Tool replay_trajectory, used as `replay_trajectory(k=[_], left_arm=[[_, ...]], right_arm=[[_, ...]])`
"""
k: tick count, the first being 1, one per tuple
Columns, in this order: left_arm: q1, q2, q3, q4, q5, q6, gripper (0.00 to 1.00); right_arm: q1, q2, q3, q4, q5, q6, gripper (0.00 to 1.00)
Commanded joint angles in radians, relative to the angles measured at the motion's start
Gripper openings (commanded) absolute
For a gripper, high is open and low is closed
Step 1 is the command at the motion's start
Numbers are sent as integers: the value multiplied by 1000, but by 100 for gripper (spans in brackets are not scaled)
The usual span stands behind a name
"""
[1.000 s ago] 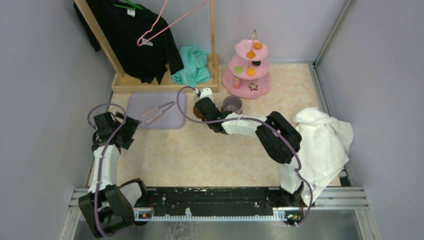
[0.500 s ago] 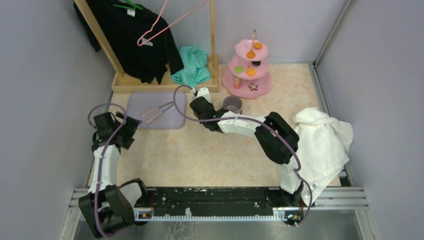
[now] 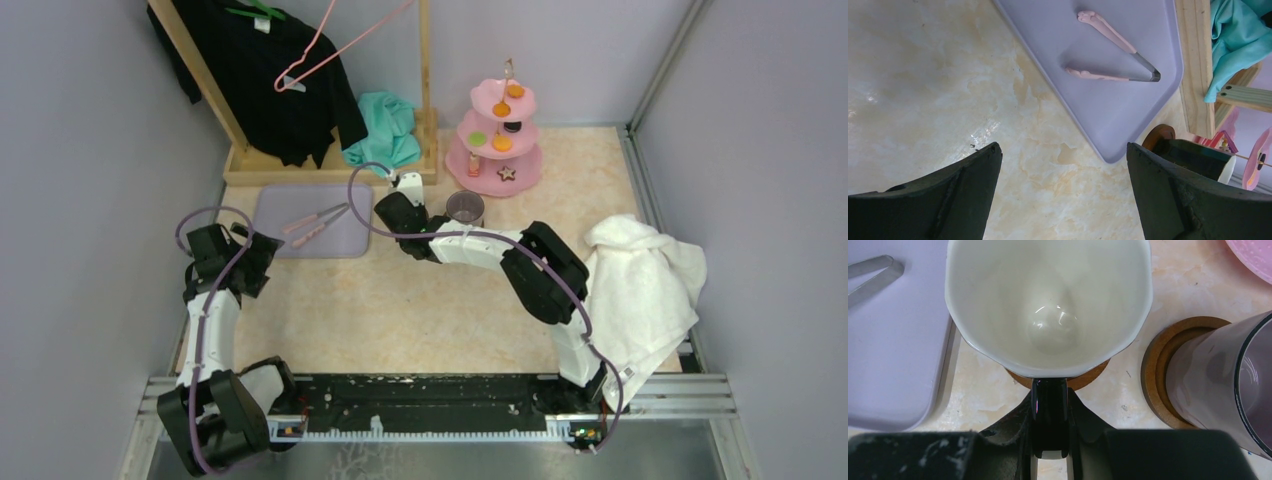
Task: Serve the afternoon tea
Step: Reset both arms
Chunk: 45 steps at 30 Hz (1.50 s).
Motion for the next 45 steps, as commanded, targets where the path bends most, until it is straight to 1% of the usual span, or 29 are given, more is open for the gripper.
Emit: replay_trajectory(k=[1,3,6,9,12,15,22,29,31,32,33,39,45], left_arm=[[7,-4,-6,22,15,7,99],[7,-4,-4,22,14,8,99],[8,-7,-4,20,14,8,99],[7,-7,-4,20,16,8,99],[7,-8,-4,18,16,8,99],[7,-9,-3,16,17,8,99],[8,-12,0,13,14,7,99],[7,-14,4,11,11,7,99],[8,-16,4,9,7,8,99],[7,-16,4,8,4,8,99],[8,-17,4,7,1,8,99],[7,-23,12,-7,-13,8,99],[7,-59,34,-28,-33,1,99]], right_arm=[[7,-6,47,38,63,44,0],[8,-5,46,37,58,45,1],[8,0,46,35,41,40,15],[7,2,42,35,28,40,31],[7,2,38,35,18,44,41],[7,5,40,35,5,43,49],[11,-2,40,35,-1,42,53],[32,-33,20,34,12,24,54],[41,-49,7,35,19,15,55],[45,-58,-3,36,23,11,58],[50,-69,-13,36,25,7,60],[102,-157,-88,35,39,-42,62],[186,-303,-202,-15,52,-103,65]])
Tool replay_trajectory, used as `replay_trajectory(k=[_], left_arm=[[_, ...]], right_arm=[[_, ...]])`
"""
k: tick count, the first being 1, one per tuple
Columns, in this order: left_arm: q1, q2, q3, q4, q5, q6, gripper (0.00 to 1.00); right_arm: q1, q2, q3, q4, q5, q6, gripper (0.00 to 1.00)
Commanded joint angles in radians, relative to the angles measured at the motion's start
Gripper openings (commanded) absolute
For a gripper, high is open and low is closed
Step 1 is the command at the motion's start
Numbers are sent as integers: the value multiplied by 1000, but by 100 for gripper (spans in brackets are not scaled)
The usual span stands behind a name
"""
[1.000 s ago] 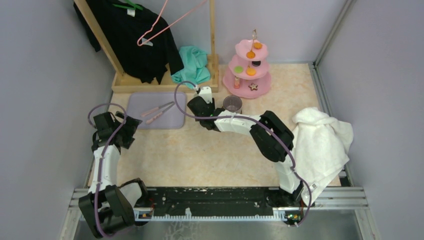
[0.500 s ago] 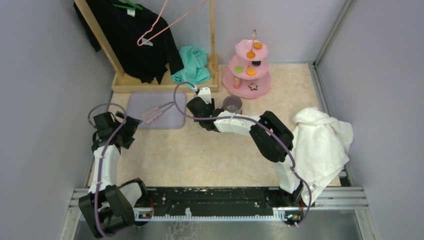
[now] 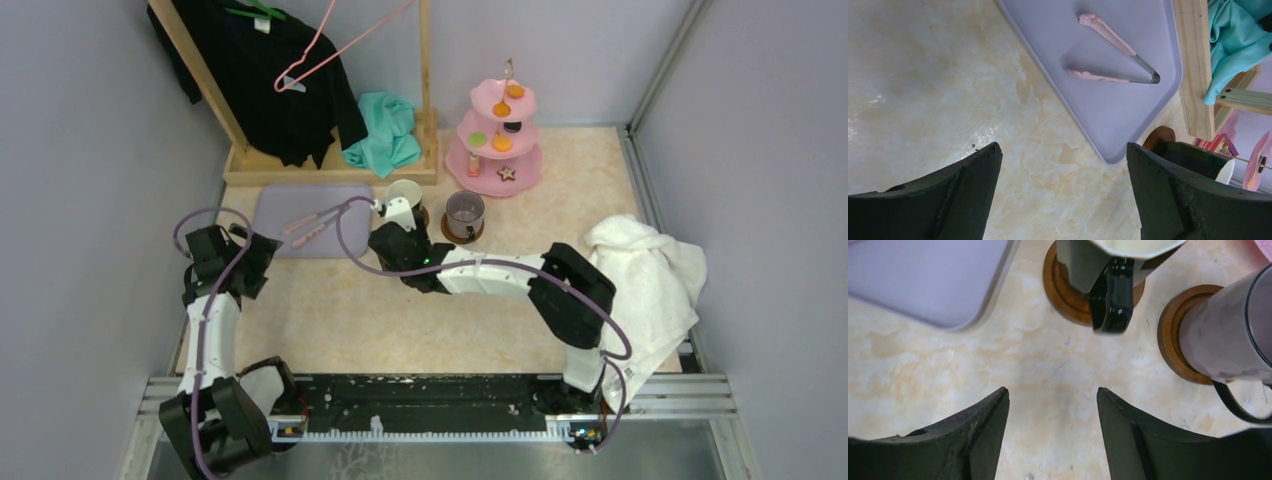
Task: Serve the afternoon tea
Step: Reset both arms
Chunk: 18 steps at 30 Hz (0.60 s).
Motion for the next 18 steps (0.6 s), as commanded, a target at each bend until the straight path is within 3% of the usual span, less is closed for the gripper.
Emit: replay_trajectory(k=[1,8,10,14,18], left_arm=[[6,-47,35,-14,-19,-2,99],[-5,-109,23,55,-17,-63,99],[-49,-120,24,99,-48,-77,99],[-249,-82,69,192,-241,-83,99],[-465,91,203,214,-468,-49,99]], right_arm=[[70,-180,-72,-16,43,-59,66],[132,-489,-269,-45,199,-13,70],[132,-575,-299,-76,294,13,78],[122,-719,-369,-54,550,1,98],[-54,-829,-413,-19,618,-11,99]])
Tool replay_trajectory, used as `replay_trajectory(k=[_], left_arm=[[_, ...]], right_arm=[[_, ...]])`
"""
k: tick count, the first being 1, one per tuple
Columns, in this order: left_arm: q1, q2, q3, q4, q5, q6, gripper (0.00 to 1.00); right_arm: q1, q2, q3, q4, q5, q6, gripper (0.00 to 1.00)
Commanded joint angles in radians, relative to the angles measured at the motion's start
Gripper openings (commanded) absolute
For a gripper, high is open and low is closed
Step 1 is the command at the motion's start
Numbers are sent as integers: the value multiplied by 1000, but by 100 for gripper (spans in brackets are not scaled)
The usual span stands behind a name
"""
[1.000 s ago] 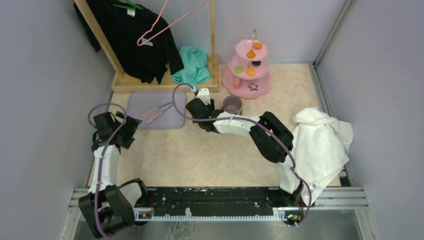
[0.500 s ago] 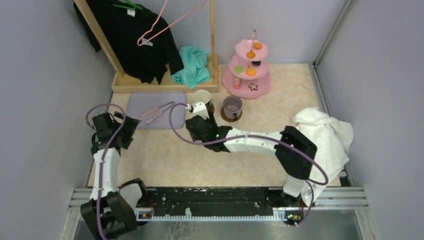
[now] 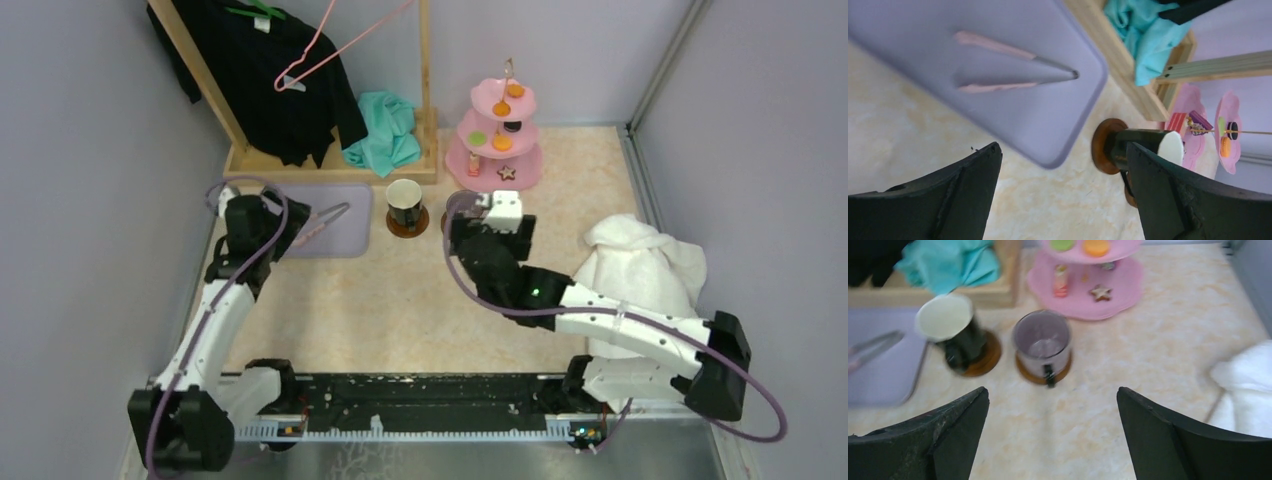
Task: Serve the afternoon tea
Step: Reset both arms
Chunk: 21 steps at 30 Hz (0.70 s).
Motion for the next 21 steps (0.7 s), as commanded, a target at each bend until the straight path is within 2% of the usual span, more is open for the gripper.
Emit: replay_trajectory(k=[1,6,9,12,15,18,21], left_arm=[[-167,173,161,101,-264,32,99],[-200,354,249,168,-331,122,99],[-209,389,213,256,-391,191,99],[-227,396,134,413,-452,277,99],[-273,422,68,579,-524,384,98],[-295,482,88,594,-616,434,99],[-296,542,100,635,-695,439,99]], right_arm=[[-222,-109,-39,54,154,11,99],[-655,-139,-69,81,-64,74,99],[-817,-78,-61,71,-156,120,99],[-909,14,-45,74,-199,136,99],[-935,115,-1,61,-217,150,99],[-936,214,57,17,-210,185,99],[-935,260,89,48,-220,172,99]])
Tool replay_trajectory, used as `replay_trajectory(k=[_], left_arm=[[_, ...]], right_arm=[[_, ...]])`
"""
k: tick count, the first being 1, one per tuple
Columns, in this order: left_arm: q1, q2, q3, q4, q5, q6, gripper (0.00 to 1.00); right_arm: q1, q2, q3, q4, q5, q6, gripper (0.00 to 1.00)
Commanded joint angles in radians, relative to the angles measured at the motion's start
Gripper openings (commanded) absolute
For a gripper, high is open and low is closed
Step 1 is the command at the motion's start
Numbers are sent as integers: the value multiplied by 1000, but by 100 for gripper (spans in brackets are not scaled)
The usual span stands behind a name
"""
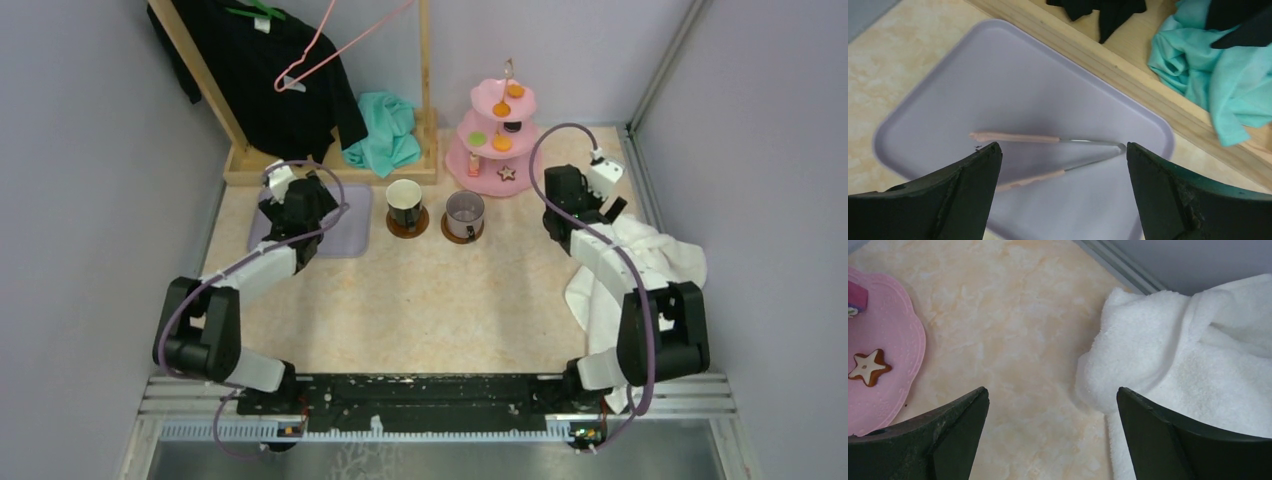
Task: Serve the afternoon tea
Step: Reset both arms
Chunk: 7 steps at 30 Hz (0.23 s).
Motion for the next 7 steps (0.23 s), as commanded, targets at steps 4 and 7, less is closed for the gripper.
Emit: replay_trajectory(k=[4,7], left_arm=[[-5,105,-25,290,-189,157,99],[-2,129,-63,410,-179,211,99]], right_arm=[[-3,43,55,168,-64,-75,95],[-1,43,7,248,-61,-118,97]])
